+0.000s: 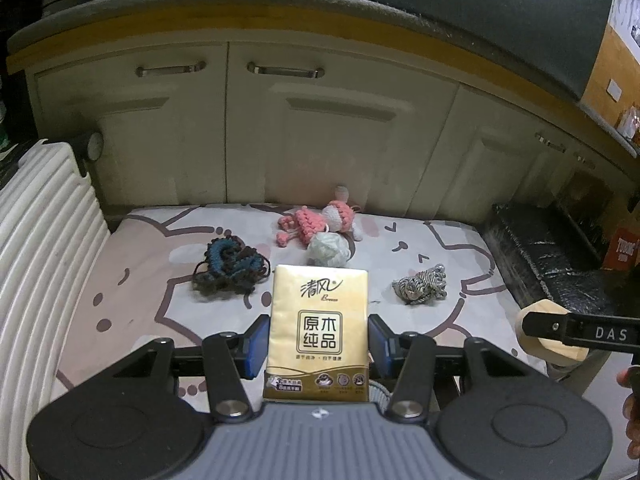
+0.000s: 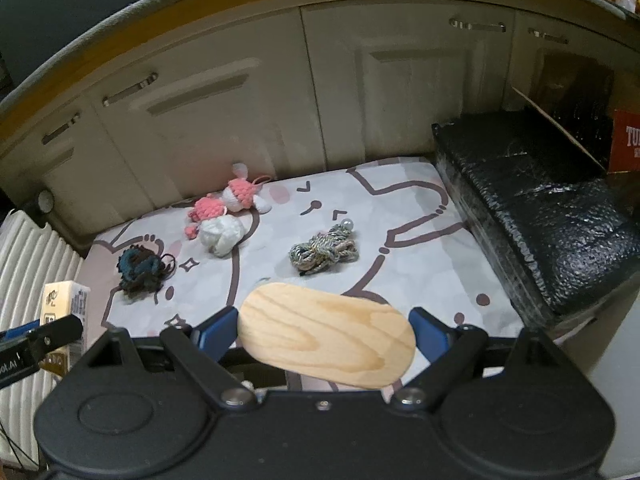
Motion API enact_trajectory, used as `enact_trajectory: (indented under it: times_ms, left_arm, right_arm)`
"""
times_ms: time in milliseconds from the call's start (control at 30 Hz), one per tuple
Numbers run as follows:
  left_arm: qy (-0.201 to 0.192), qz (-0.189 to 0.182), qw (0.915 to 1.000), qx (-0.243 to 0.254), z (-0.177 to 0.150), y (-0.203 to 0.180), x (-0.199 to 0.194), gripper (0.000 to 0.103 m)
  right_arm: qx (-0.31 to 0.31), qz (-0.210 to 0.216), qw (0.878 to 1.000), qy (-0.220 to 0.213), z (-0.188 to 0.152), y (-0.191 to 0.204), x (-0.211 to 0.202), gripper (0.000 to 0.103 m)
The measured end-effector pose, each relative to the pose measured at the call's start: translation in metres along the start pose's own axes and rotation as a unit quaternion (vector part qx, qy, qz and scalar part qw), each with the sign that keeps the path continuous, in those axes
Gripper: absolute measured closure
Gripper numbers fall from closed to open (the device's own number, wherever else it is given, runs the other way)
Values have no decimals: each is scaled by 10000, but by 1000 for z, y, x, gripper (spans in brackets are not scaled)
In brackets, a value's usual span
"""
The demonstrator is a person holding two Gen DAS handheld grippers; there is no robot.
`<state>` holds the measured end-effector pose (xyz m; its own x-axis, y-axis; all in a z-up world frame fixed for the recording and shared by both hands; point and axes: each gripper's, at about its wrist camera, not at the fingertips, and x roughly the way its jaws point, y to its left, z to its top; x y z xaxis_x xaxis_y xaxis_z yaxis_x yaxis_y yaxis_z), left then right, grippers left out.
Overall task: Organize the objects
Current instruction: 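Carry the tissue pack and wooden block over the black box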
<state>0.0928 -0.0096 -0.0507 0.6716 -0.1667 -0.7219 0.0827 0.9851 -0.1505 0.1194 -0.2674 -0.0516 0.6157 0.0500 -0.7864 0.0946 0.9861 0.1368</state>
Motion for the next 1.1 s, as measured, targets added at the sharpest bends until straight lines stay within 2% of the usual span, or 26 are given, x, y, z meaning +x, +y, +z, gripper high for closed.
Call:
enact_trajectory:
  times_ms: [367,633,867,1100]
  left_arm:
    - [-59,-49,9999,-120,-12,8,-18,51]
    - [497,-307,9977,-350,-32,6,-5,51]
    - [967,-327,9943,-299,-51,-2,11,51]
    - [1300,-297,9900,-462,-59,1,27,51]
  right_arm:
    - [-159,98,9998,-109,-15,10,-25,11]
    - [-371,192,9991,87,-29,18,-24,11]
    - [-529,358,9971,419,-44,24,-19,11]
    - [-826,466,9931,697,-55,36,-15,11]
